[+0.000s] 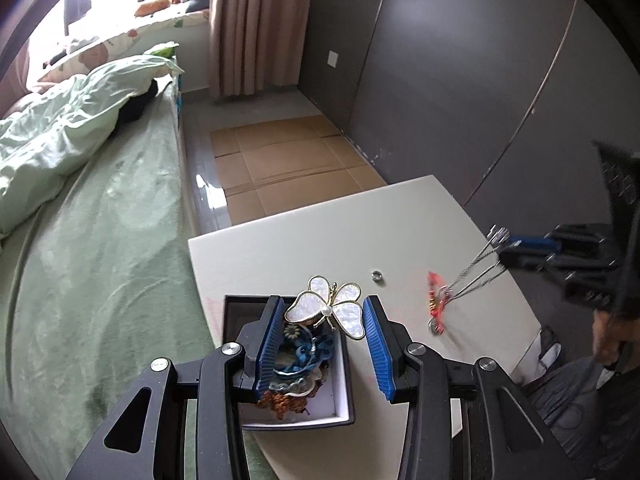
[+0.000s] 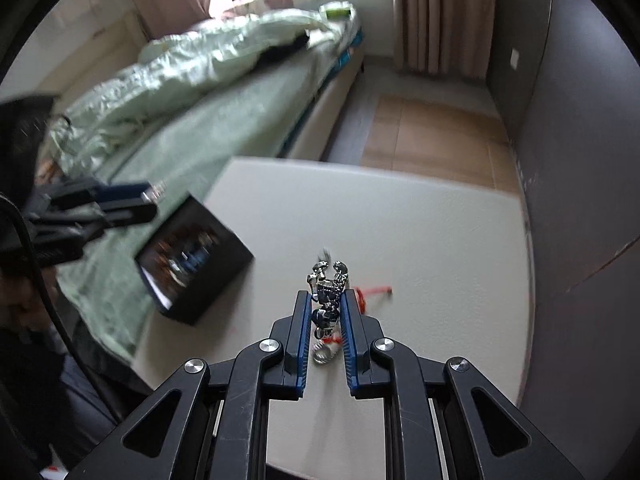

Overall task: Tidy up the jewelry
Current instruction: 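Drop butterfly charm into box with left tool while right tool lifts chains over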

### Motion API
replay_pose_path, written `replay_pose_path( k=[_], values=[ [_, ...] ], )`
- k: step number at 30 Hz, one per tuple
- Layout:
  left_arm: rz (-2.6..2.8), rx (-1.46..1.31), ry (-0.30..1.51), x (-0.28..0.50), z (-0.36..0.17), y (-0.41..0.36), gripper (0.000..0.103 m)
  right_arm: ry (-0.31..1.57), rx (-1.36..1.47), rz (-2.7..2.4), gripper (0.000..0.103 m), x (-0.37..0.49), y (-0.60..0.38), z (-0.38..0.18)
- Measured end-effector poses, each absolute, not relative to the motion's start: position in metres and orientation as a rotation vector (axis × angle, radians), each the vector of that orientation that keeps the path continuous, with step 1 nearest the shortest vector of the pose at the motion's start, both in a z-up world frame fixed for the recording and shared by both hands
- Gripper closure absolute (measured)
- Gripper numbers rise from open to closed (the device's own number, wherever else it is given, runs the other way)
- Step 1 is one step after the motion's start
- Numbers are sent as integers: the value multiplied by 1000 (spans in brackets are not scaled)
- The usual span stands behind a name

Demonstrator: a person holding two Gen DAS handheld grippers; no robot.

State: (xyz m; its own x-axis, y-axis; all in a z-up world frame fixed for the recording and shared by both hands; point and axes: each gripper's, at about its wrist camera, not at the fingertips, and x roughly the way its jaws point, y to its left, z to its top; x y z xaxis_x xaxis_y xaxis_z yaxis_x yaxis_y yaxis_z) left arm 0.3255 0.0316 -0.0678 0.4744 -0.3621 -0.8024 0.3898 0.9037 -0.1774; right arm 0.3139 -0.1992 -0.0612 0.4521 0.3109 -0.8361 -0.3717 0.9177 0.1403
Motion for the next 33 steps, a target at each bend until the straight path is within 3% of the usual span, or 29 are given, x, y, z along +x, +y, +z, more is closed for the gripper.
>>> replay_pose_path(
  k=[12, 33],
  values=[
    [-449, 10, 957, 314, -64, 59, 61, 854, -55, 430, 87, 303, -180, 23],
    [-458, 16, 979, 312, -68, 73, 61, 649, -134, 459, 87, 291, -132, 124]
  ],
)
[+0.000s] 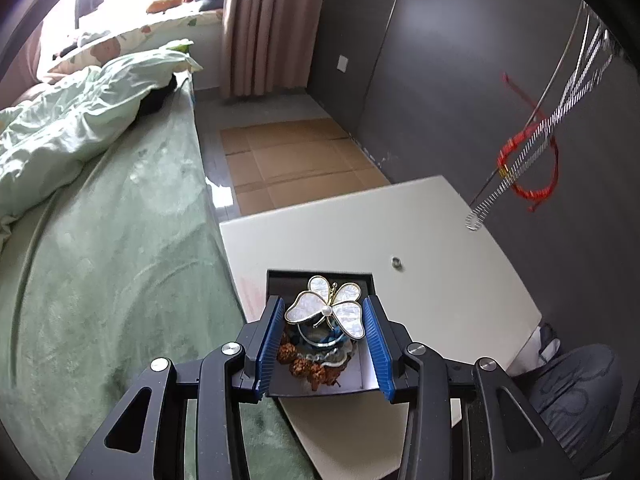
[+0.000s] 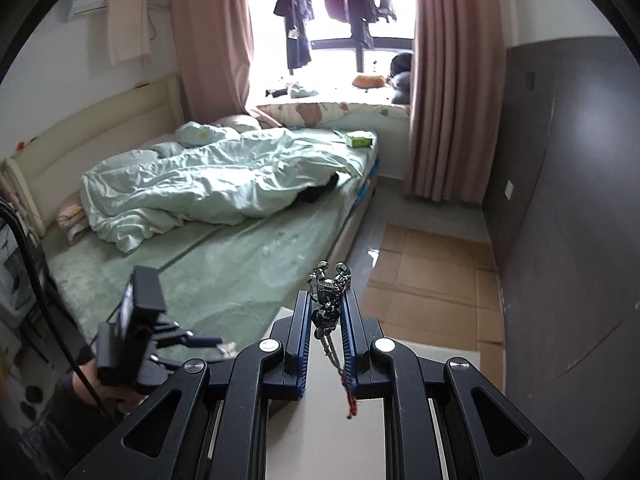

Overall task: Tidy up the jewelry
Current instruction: 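Drop butterfly charm into box with left tool while right tool lifts chains over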

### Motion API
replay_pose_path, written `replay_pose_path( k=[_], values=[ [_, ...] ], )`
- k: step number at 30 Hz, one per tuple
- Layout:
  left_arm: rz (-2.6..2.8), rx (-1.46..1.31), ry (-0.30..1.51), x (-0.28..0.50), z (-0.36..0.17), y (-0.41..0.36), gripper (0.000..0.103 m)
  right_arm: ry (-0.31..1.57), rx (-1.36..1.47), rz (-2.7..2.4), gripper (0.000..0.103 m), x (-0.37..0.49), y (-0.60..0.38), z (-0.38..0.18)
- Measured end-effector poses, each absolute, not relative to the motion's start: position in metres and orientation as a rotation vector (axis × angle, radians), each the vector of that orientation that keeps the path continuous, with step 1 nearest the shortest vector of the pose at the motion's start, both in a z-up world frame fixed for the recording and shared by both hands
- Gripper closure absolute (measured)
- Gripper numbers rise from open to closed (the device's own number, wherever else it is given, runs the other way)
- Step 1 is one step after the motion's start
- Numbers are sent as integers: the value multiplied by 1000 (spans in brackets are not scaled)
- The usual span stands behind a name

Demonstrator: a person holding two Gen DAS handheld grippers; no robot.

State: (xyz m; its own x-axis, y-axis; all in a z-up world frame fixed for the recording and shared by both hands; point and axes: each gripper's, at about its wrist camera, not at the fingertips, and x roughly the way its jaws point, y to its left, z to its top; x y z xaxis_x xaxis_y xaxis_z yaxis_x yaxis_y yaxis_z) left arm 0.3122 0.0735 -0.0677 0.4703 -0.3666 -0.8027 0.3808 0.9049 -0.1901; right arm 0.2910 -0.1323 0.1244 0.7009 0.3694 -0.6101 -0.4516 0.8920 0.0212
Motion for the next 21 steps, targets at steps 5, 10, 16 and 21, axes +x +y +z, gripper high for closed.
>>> replay_pose_path(
  k=[5, 10, 16, 21],
  values=[
    [-458, 36, 1041, 313, -81, 73, 58, 645, -148, 506, 87, 291, -112, 123],
    [-407, -48, 1064, 321, -84, 97, 51, 672, -160, 566, 87, 294, -90, 107],
    [-363, -95, 1033, 323, -79, 118, 50, 727, -173, 626, 87, 300, -70, 76],
    [-340, -105, 1026, 324, -78, 124, 50, 774, -176, 676, 87, 305, -60, 51]
  ],
)
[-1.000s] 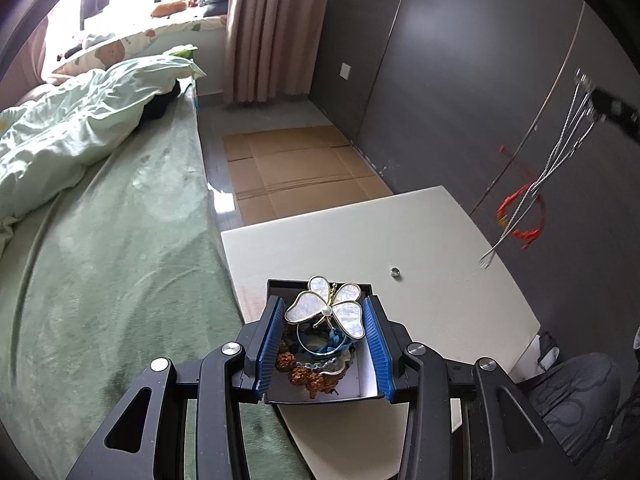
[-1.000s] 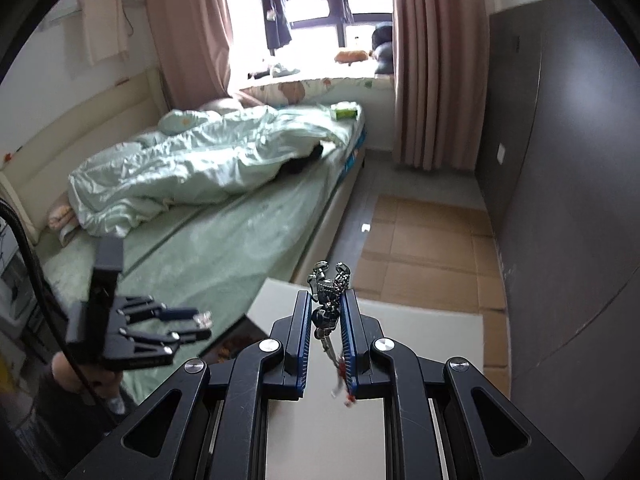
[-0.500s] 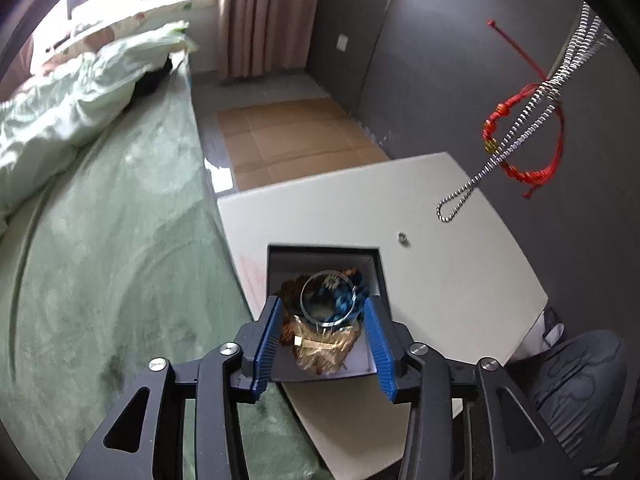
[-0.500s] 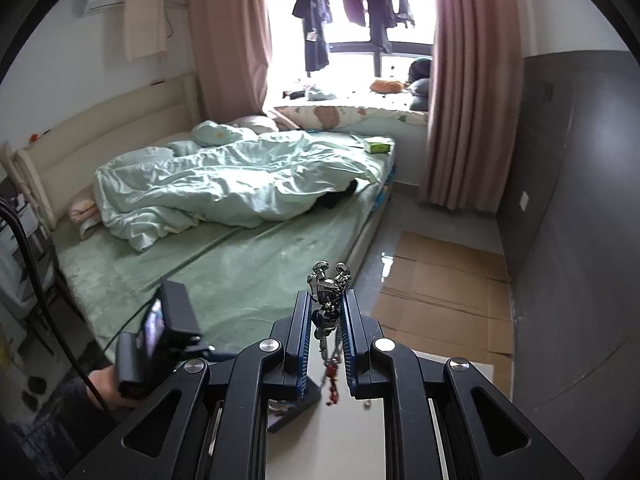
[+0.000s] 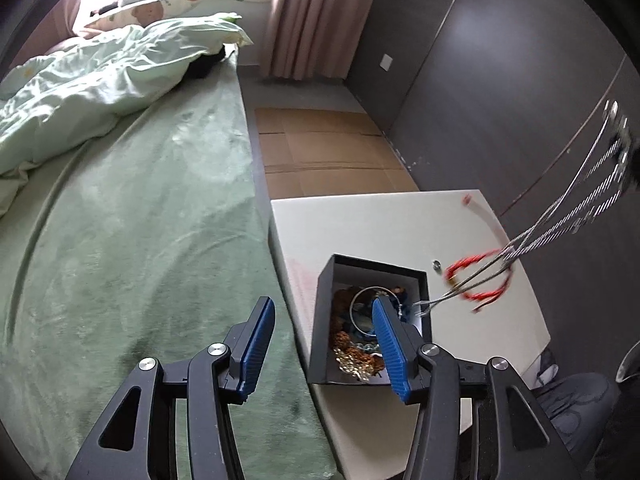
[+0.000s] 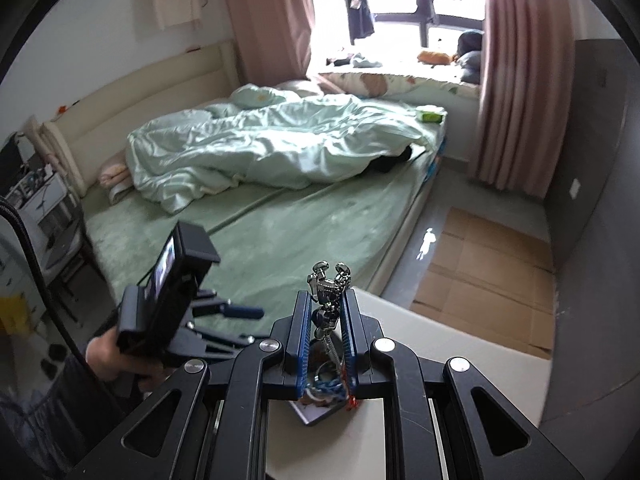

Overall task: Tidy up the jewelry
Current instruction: 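Drop butterfly charm into box with left tool while right tool lifts chains over, then move the open right tool to the small silver ring on the table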

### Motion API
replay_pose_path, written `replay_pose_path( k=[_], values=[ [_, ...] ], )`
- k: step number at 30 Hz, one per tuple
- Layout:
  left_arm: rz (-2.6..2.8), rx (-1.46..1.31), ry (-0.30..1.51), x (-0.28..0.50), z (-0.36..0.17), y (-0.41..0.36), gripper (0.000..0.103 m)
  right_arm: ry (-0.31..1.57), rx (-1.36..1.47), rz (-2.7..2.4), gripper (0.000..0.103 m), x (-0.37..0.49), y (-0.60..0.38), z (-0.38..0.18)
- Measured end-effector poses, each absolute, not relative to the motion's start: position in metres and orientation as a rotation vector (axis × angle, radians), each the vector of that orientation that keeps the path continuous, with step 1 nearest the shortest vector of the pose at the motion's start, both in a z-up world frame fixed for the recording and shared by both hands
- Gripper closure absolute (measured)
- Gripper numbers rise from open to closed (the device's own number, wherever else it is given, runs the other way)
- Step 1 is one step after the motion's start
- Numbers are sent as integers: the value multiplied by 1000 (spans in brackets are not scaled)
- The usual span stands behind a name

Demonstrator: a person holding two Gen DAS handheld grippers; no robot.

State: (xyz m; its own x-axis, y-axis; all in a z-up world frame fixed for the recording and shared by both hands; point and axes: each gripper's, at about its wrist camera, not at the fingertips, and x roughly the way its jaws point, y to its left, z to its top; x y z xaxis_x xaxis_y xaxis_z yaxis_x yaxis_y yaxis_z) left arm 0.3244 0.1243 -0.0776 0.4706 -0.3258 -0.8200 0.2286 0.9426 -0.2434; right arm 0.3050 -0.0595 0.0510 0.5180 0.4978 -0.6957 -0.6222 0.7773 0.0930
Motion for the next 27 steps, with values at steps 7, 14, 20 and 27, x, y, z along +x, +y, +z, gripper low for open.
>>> replay_pose_path(
  k=[7, 14, 20, 27],
  values=[
    [-311, -114, 1033, 331, -82, 130, 50, 899, -178, 742, 87, 314, -41, 6],
    [-315, -107, 1038, 334, -84, 123, 50, 983, -165, 692, 47, 330, -50, -21],
    [-346, -89, 1038, 333, -85, 107, 50, 984, -108, 652, 47, 331, -82, -15],
    [-397, -54, 1040, 332, -87, 78, 50, 1002, -50, 609, 47, 326, -126, -23]
  ],
)
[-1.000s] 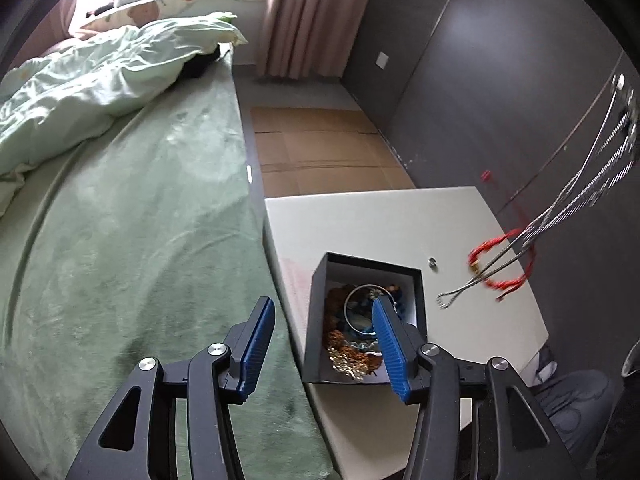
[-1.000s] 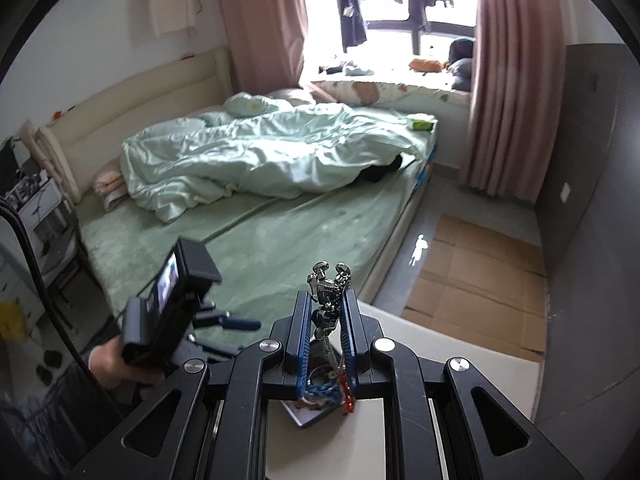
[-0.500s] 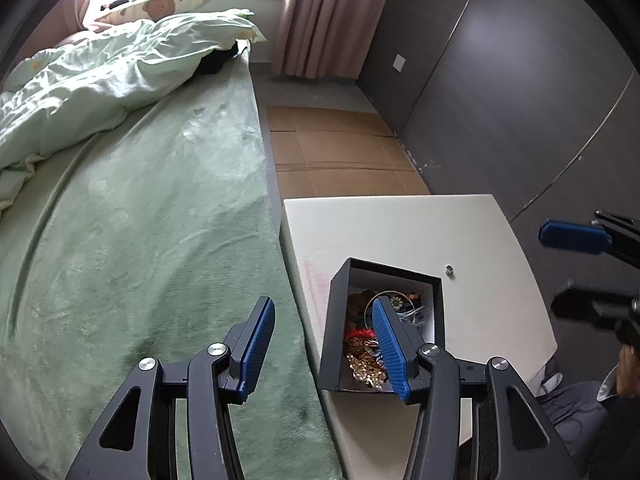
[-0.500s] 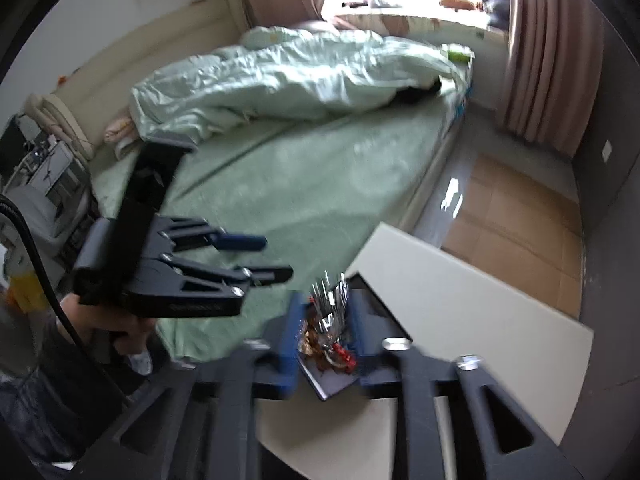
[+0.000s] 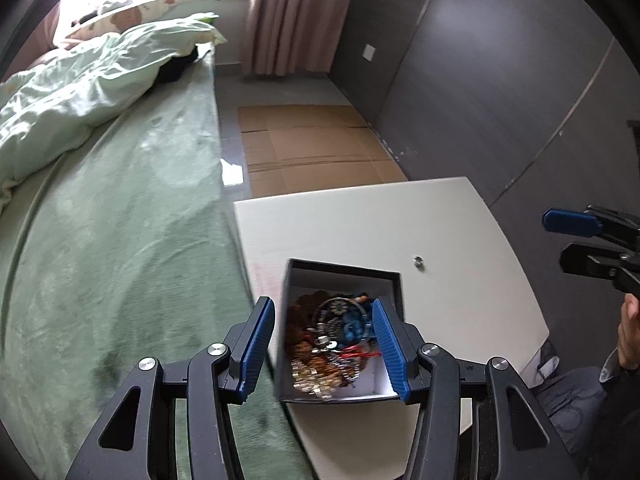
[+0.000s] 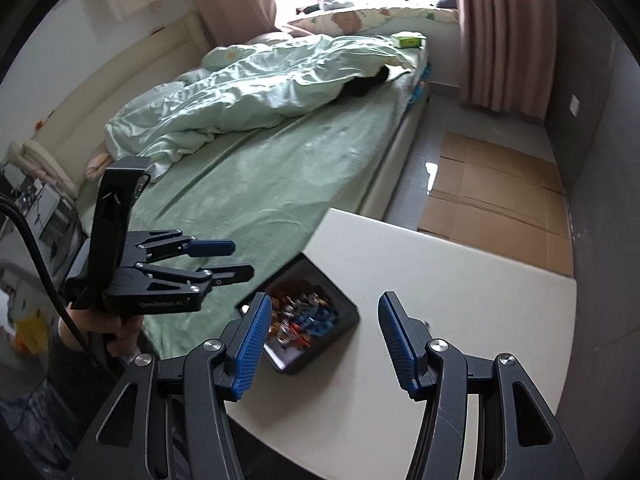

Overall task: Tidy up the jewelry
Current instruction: 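Move the open right tool to the small silver ring on the table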

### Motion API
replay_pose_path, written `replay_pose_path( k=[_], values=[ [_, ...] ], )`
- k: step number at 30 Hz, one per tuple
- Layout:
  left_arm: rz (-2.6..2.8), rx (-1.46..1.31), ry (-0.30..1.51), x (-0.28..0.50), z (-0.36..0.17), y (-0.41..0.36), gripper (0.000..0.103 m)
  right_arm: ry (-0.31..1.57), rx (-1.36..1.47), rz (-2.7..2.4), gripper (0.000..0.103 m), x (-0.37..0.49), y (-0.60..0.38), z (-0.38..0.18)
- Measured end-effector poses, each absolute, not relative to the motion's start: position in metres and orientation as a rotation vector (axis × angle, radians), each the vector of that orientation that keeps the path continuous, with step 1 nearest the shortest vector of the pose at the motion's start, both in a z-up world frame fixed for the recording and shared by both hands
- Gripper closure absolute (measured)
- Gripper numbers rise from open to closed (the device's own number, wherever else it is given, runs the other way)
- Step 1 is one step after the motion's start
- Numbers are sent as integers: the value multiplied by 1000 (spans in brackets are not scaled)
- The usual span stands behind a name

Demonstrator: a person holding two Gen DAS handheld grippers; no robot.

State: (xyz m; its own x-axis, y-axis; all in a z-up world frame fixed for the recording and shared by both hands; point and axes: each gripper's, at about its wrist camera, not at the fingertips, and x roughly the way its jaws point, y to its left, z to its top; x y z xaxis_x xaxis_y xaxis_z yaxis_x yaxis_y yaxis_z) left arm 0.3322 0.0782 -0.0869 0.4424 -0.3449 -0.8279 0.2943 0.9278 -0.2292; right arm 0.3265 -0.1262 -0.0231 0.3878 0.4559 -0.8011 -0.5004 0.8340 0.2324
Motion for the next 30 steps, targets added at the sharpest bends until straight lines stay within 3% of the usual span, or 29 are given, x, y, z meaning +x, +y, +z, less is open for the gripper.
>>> replay_pose_path(
  k=[11, 22, 23, 24, 26, 30],
  values=[
    [-460, 8, 1051, 341, -96, 23, 50, 1057, 52, 502, 47, 329, -196, -64],
    [-465, 53, 1019, 351, -103, 6, 50, 1060, -158, 520, 47, 349, -187, -122],
    [-466, 55, 1020, 352, -104, 7, 45, 1059, -167, 528, 47, 350, -188, -126],
    [-467, 54, 1021, 353, -105, 8, 33, 1062, -177, 535, 47, 352, -187, -130],
    [-467, 55, 1015, 355, -107, 10, 22, 1063, -204, 545, 47, 355, -183, -138],
    [-464, 68, 1019, 359, -112, 16, 20, 1071, -243, 571, 52, 362, -175, -153]
  ],
)
